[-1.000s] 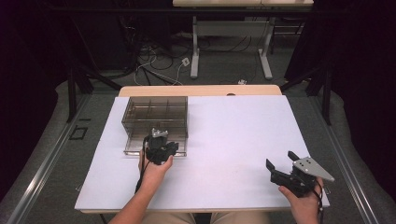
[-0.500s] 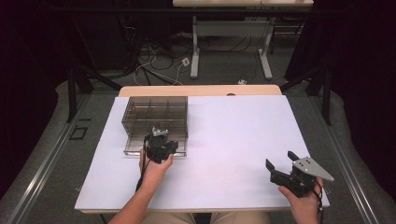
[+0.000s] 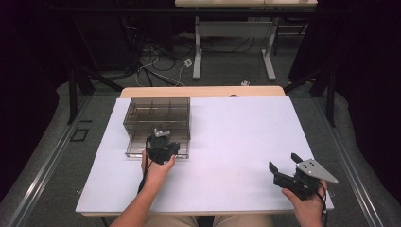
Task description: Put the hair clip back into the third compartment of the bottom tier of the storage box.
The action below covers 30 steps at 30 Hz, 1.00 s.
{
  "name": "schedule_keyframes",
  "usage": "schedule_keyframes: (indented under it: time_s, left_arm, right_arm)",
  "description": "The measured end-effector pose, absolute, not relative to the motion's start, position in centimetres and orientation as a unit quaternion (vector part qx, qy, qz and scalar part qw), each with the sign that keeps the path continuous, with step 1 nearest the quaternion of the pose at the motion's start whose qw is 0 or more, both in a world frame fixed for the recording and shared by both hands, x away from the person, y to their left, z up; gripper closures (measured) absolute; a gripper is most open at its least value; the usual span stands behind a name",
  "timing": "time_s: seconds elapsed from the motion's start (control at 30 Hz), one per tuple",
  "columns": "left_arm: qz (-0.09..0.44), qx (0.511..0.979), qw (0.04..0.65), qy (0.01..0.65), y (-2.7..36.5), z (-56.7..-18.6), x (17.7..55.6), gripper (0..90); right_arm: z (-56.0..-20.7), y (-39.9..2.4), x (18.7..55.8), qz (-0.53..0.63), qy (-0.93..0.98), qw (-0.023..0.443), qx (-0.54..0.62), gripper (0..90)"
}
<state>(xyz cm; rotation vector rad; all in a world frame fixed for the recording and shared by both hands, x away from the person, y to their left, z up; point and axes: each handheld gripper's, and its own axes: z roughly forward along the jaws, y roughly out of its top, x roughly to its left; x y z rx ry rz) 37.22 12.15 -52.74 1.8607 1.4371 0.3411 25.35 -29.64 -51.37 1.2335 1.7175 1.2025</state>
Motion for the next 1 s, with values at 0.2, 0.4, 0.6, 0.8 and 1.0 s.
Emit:
schedule_keyframes:
  time_s: [0.2,0.4,0.6,0.8,1.0]
  left_arm:
    - [0.133,0.729,0.368,0.562,12.12,-52.95,37.43,77.4]
    - [0.135,0.729,0.366,0.563,12.08,-53.14,37.58,77.4]
    - [0.134,0.727,0.364,0.566,12.12,-53.21,37.69,77.4]
    - [0.133,0.728,0.362,0.567,12.13,-53.32,37.81,77.2]
    - [0.132,0.725,0.365,0.569,12.13,-53.40,37.93,74.7]
  right_arm:
    - [-51.41,-29.62,25.37,0.465,0.661,0.348,0.475,14.4]
    - [-51.41,-29.60,25.37,0.465,0.661,0.347,0.475,14.4]
    - [-51.42,-29.61,25.38,0.465,0.661,0.346,0.476,14.4]
    - [-51.50,-29.65,25.44,0.466,0.661,0.347,0.475,14.4]
    - [-51.54,-29.78,25.53,0.465,0.661,0.344,0.479,14.4]
